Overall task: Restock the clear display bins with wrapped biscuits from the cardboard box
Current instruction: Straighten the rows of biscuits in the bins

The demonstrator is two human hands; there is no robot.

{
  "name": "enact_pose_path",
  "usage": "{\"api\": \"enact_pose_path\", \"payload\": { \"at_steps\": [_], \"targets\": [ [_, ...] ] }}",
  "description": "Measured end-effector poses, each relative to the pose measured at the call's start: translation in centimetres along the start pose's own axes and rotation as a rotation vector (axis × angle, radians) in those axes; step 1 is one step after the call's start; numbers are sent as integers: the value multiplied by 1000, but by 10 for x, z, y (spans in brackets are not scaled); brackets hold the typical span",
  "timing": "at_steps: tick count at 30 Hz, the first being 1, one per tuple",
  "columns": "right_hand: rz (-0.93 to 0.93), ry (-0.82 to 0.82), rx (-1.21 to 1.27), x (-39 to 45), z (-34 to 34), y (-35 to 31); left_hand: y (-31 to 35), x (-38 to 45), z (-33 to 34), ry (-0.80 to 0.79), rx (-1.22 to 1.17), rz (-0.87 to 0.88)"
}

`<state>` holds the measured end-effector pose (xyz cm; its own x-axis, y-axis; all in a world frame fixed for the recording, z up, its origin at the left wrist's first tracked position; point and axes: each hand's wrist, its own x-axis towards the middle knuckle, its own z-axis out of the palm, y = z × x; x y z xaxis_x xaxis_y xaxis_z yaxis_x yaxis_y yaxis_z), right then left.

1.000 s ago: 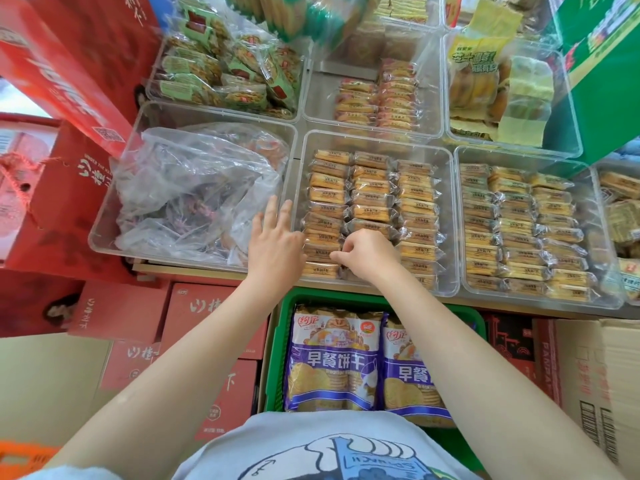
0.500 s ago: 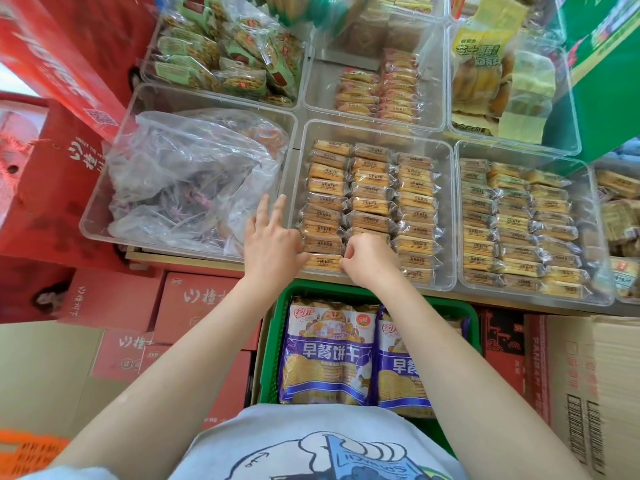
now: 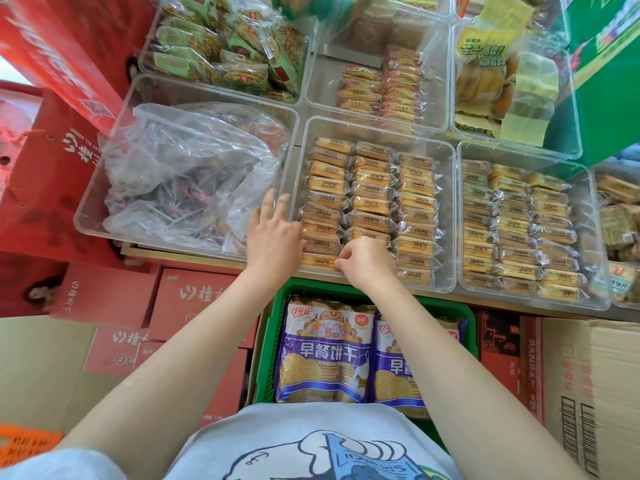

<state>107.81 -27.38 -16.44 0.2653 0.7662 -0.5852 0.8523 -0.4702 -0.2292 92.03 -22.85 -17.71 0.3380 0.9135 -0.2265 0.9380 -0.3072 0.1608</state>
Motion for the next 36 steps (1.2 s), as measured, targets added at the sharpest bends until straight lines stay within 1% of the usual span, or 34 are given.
{"api": "enact_pose_path", "payload": {
  "at_steps": [4,7,11,14,17,19,20,22,24,26,30,32,34,36],
  "targets": [
    [8,-44,293,3,-5,8,-3,-1,-3,42,-29,17],
    [3,-51,349,2,-5,9,-3,-1,-5,61,7,30],
    [11,-69,292,7,-4,7,-2,1,-2,59,12,30],
    [15,-97,147,8,-6,5,-1,0,0,77,10,14],
    [-5,-41,-10,7,-9,0,-3,-4,7,197,-53,25],
    [-1,47,-27,7,-12,-4,-2,-6,11,269,-116,90],
    [5,80,-39,7,-14,-6,0,-6,12,270,-122,134],
    [5,116,-52,8,-13,-10,2,-8,15,220,-88,173],
    [-28,128,-51,10,-8,-13,2,-8,17,183,-83,152],
    [-66,134,-87,11,-3,-16,0,-8,19,186,-112,141],
    [-78,158,-139,14,-11,-16,0,-5,18,201,-125,150],
    [-94,211,-81,15,-18,-11,-2,-1,15,254,-151,149],
    [-109,259,-3,17,-21,-5,-5,4,11,306,-182,107],
    [-103,243,2,20,-23,-3,-8,10,7,273,-171,50]
  ]
}}
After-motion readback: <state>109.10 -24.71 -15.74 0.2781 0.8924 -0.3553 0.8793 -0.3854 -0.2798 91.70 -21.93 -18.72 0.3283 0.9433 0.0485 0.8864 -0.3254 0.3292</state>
